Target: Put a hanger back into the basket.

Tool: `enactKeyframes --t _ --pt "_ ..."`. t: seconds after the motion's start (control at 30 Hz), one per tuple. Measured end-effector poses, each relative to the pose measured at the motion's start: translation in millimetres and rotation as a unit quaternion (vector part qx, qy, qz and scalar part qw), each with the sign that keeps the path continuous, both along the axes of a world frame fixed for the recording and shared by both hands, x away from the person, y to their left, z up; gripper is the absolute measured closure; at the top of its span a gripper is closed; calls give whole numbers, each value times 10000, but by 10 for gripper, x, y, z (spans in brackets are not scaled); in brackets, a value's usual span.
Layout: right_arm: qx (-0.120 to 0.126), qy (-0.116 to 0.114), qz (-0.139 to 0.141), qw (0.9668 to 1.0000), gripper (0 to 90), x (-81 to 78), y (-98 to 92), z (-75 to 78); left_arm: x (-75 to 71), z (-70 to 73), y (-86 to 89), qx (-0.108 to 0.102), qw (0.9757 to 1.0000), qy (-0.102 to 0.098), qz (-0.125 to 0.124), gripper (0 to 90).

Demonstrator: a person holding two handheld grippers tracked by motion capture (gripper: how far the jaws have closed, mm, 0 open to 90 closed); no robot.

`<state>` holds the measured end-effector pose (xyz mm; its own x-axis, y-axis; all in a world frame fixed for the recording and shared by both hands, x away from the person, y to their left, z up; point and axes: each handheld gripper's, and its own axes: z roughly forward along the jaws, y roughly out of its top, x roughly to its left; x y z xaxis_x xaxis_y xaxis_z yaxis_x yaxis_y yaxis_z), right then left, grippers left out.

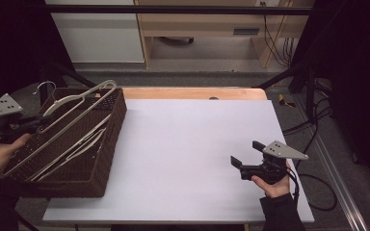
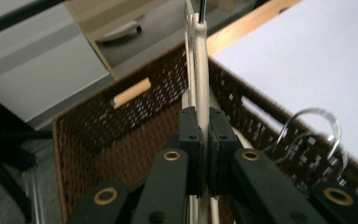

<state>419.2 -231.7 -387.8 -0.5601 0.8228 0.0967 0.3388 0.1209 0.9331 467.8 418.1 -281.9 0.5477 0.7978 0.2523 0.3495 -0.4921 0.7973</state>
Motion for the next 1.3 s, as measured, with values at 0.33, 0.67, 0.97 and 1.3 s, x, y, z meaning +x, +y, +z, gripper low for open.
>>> enactKeyframes --t 0.33,0.67,0.97,1.3 --pt "-28 15 25 10000 40 0 11 -7 22 -224 -42 581 9982 115 22 864" --pt "-4 29 39 10000 40 7 28 -16 164 -390 14 385 9987 157 286 864" --pt "-22 15 37 10000 41 10 29 -20 242 -835 7 365 9971 578 321 862" --pt "-83 4 80 9999 40 9 26 -23 155 -775 -105 -48 9954 865 415 648"
